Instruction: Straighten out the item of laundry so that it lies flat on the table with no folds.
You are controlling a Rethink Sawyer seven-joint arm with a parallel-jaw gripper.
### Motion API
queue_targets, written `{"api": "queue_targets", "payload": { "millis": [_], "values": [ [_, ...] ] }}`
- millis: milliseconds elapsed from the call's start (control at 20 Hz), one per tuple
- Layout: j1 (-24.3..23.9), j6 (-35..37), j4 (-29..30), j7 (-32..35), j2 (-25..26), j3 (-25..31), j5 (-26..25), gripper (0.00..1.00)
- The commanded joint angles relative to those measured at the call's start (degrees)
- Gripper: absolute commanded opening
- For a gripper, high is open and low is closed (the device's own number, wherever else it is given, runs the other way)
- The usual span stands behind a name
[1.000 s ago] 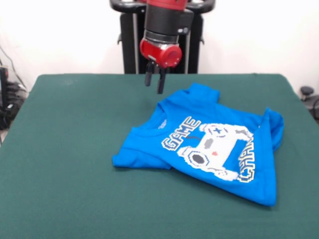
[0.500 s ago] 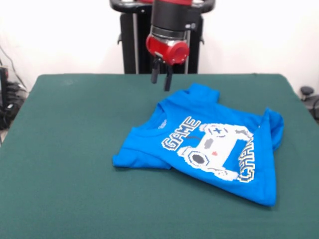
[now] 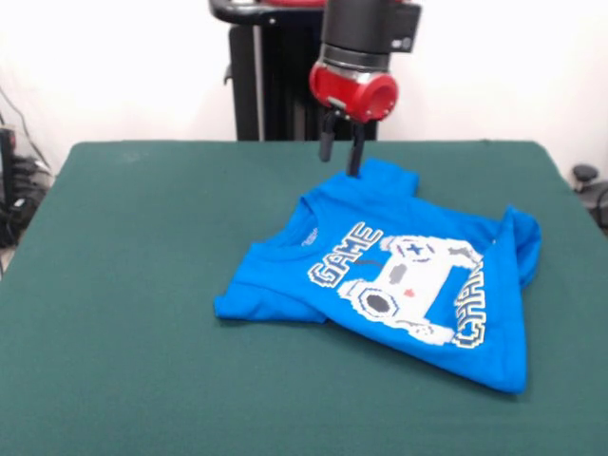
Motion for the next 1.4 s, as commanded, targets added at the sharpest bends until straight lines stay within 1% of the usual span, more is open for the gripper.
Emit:
{"api": "queue_targets", "payload": {
  "millis": [50, 500, 700, 900, 1000, 1150, 1400],
  "values": [
    [3.8, 6.6, -8.1, 7.2, 2.1, 1.5, 6.0, 1.00],
    [9.8, 4.8, -11.6, 9.2, 6.0, -0.8, 11.4, 1.00],
    [12.1, 5.6, -12.9, 9.3, 6.6, -2.1, 13.6, 1.00],
    [14.3, 5.2, -13.3, 10.5, 7.9, -1.6, 16.4, 1.00],
    [14.8, 4.7, -13.0, 10.7, 8.4, -1.2, 17.4, 1.00],
    [14.3, 3.6, -12.2, 10.2, 9.1, 0.7, 17.8, 1.00],
    [12.4, -0.9, -9.4, 10.5, 10.7, 4.4, 16.7, 1.00]
  ]
}}
